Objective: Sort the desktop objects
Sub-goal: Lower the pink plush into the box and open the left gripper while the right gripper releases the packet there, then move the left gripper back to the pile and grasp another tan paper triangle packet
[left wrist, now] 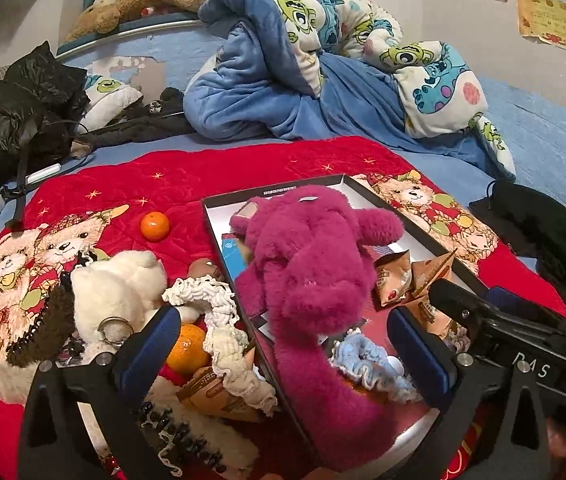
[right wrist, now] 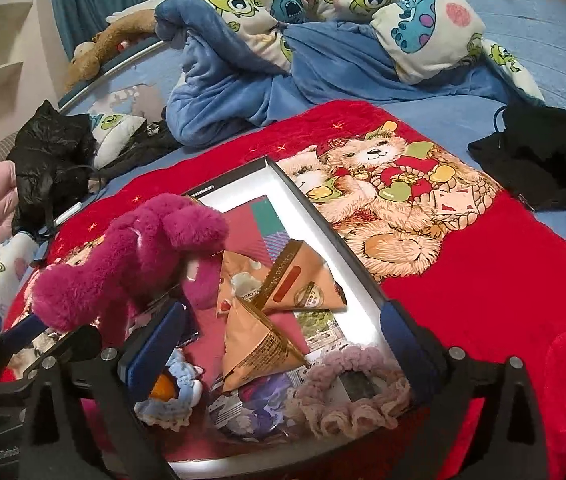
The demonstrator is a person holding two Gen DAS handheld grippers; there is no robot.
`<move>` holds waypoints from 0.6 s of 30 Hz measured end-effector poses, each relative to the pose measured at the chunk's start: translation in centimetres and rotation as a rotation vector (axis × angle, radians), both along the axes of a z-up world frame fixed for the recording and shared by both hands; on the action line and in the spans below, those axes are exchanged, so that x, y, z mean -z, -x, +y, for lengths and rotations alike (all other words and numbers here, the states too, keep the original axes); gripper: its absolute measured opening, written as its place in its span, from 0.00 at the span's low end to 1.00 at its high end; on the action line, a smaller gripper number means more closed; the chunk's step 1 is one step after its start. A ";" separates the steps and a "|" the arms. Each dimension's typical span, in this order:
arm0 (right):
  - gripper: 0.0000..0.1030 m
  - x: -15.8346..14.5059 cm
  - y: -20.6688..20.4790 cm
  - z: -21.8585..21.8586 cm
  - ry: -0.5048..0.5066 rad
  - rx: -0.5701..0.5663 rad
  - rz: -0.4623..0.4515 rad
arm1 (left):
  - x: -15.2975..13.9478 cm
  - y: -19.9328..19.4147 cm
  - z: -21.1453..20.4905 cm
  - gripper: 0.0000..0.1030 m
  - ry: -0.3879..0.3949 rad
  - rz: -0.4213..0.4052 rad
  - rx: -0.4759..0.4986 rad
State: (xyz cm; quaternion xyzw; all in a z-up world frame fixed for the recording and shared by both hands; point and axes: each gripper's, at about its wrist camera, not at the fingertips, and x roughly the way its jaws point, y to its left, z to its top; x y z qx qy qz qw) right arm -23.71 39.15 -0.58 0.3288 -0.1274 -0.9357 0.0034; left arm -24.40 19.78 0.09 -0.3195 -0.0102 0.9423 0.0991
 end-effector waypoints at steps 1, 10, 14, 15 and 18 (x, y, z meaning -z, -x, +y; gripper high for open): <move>0.96 0.0 0.0 0.0 0.002 0.002 -0.001 | 0.0 0.0 0.0 1.00 0.000 -0.001 0.000; 0.98 -0.3 -0.3 -0.1 -0.003 0.007 0.000 | -0.4 -0.3 0.1 1.00 0.003 0.014 0.005; 1.00 -0.7 -0.6 0.0 -0.017 0.013 0.010 | -0.8 -0.6 0.0 1.00 0.007 0.022 0.005; 1.00 -0.8 -0.6 0.0 -0.017 0.011 0.012 | -1.0 -0.7 0.0 1.00 0.005 0.025 0.006; 1.00 -1.4 -0.9 -0.2 -0.016 0.015 0.020 | -1.6 -1.0 -0.4 1.00 0.006 0.034 0.003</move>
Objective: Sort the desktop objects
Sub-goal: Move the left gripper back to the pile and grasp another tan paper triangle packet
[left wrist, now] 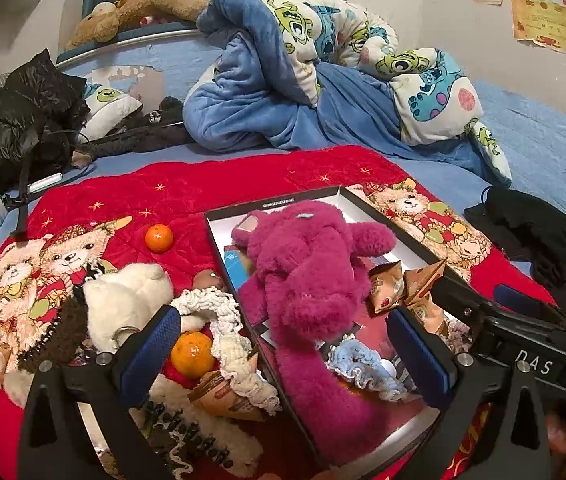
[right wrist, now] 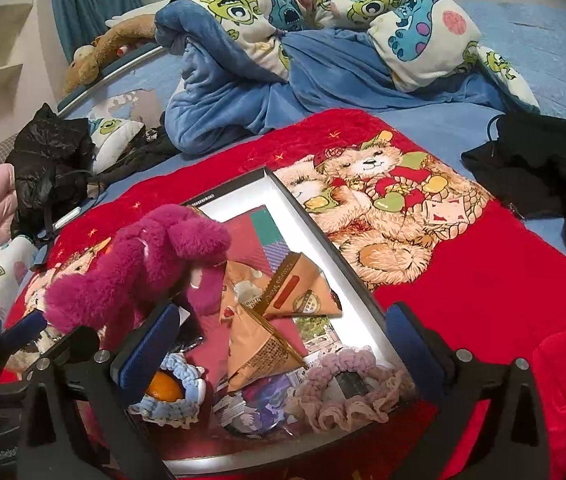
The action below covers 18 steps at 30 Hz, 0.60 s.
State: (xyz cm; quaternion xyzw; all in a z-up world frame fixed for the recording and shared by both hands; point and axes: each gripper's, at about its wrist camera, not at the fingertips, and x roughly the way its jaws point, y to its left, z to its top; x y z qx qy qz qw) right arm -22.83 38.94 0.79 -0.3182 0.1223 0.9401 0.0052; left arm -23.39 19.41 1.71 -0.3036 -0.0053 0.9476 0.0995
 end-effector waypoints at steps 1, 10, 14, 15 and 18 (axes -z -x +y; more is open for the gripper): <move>1.00 -0.3 -0.1 -0.2 -0.004 0.001 0.003 | -0.2 -0.1 -0.2 1.00 0.002 0.005 -0.004; 1.00 -2.8 -1.5 -2.4 -0.039 -0.048 0.044 | -3.1 -2.5 -3.2 1.00 0.027 0.064 -0.031; 1.00 -3.7 -2.5 -4.3 -0.064 -0.094 0.066 | -4.6 -3.9 -5.1 1.00 0.053 0.098 -0.061; 1.00 -3.9 -2.8 -4.7 -0.067 -0.101 0.072 | -5.0 -4.2 -5.8 1.00 0.054 0.101 -0.076; 1.00 -4.4 -3.5 -6.3 -0.058 -0.130 0.087 | -5.6 -4.8 -7.9 1.00 0.047 0.103 -0.105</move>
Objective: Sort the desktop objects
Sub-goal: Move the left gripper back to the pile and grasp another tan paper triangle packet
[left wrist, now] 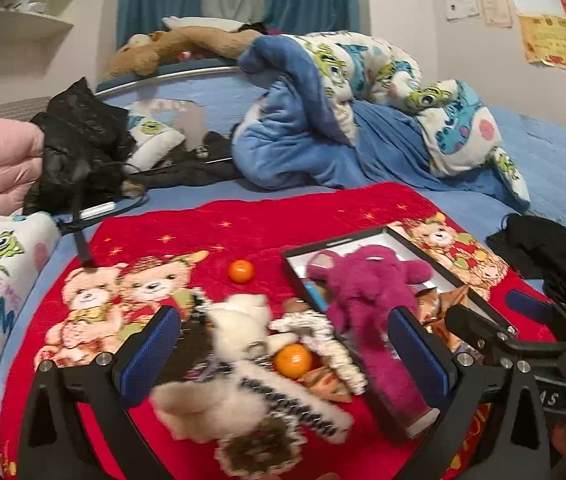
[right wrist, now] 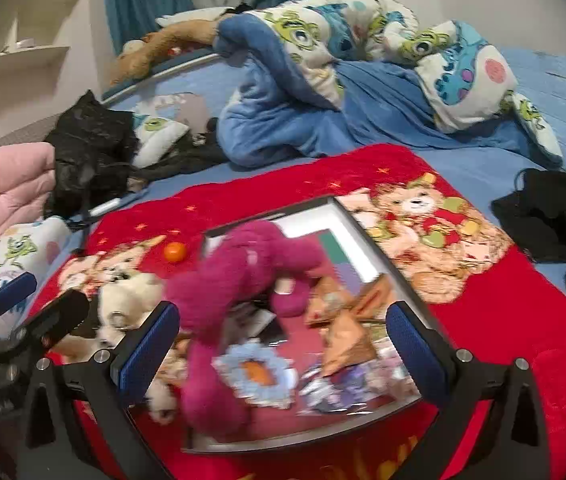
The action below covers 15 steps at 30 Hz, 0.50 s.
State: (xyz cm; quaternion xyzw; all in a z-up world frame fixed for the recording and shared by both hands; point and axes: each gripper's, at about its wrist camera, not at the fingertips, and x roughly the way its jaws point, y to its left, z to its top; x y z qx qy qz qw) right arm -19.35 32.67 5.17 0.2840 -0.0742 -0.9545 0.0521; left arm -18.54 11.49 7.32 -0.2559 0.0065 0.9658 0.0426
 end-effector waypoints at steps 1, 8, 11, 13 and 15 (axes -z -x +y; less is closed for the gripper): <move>1.00 -0.1 -0.1 -0.6 0.001 -0.013 0.001 | -0.2 -0.2 -0.7 1.00 0.002 0.001 -0.010; 1.00 -1.8 -0.5 -5.6 0.018 -0.083 0.045 | -0.3 -2.1 -6.0 1.00 0.046 0.025 -0.105; 1.00 -2.5 -0.5 -7.5 0.038 -0.110 0.061 | 0.0 -2.3 -8.3 1.00 0.075 0.025 -0.135; 1.00 -2.7 -0.4 -8.5 0.044 -0.123 0.072 | 0.2 -2.4 -9.5 1.00 0.082 0.024 -0.150; 1.00 -2.9 -0.1 -9.4 0.055 -0.136 0.076 | 0.4 -2.2 -10.8 1.00 0.076 0.018 -0.162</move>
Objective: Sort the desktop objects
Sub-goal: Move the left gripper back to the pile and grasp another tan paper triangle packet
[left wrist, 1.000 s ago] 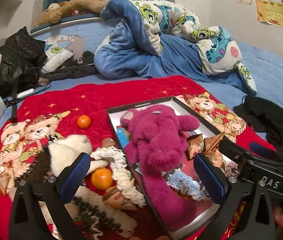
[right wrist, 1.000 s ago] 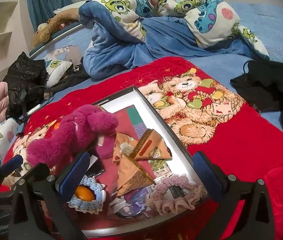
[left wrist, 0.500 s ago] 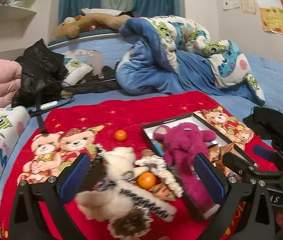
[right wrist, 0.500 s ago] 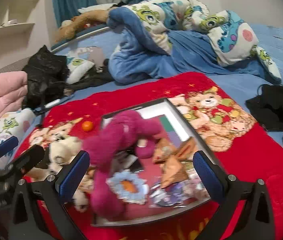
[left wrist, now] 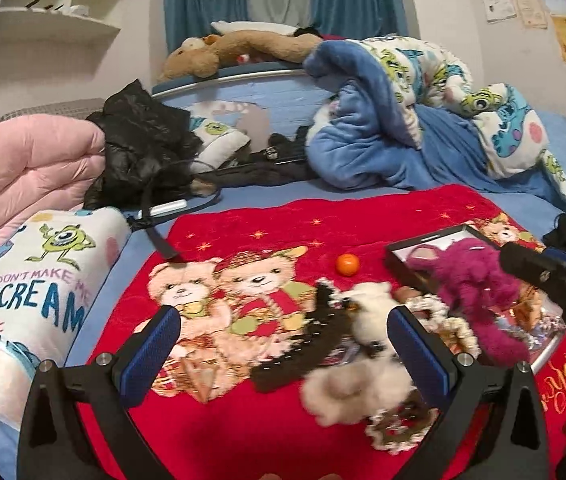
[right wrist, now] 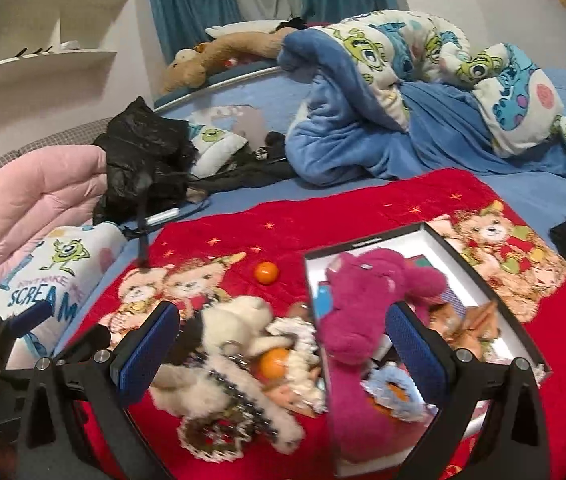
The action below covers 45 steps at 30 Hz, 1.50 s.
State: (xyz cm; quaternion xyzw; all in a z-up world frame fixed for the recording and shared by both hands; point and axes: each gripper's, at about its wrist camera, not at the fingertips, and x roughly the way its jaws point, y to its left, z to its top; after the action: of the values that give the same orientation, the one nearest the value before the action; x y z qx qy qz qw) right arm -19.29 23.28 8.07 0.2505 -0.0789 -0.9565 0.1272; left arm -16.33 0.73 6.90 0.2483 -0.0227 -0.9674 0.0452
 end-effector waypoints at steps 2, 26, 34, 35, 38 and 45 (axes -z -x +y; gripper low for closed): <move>1.00 0.0 0.3 -0.5 0.013 -0.005 0.000 | 0.2 0.1 -0.9 1.00 -0.004 -0.001 -0.009; 1.00 2.6 1.3 -6.4 -0.083 -0.130 -0.054 | 2.8 0.8 -9.2 1.00 -0.012 -0.052 -0.151; 1.00 4.1 1.7 -7.8 -0.096 -0.166 -0.094 | 7.5 2.7 -11.0 1.00 -0.012 -0.159 -0.184; 1.00 4.4 1.7 -8.1 -0.103 -0.171 -0.097 | 7.9 2.8 -11.0 1.00 -0.010 -0.169 -0.181; 1.00 5.6 1.8 -9.1 -0.121 -0.202 -0.121 | 8.9 3.3 -10.8 1.00 -0.001 -0.190 -0.172; 1.00 8.5 2.4 -11.0 -0.118 -0.260 -0.207 | 11.2 4.3 -10.5 1.00 0.001 -0.250 -0.150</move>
State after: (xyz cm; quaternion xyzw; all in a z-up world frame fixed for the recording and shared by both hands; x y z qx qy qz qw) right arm -21.69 12.28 -0.41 0.3627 -0.0025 -0.9041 0.2261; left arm -20.64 -9.79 -4.34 0.3677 -0.0100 -0.9229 0.1141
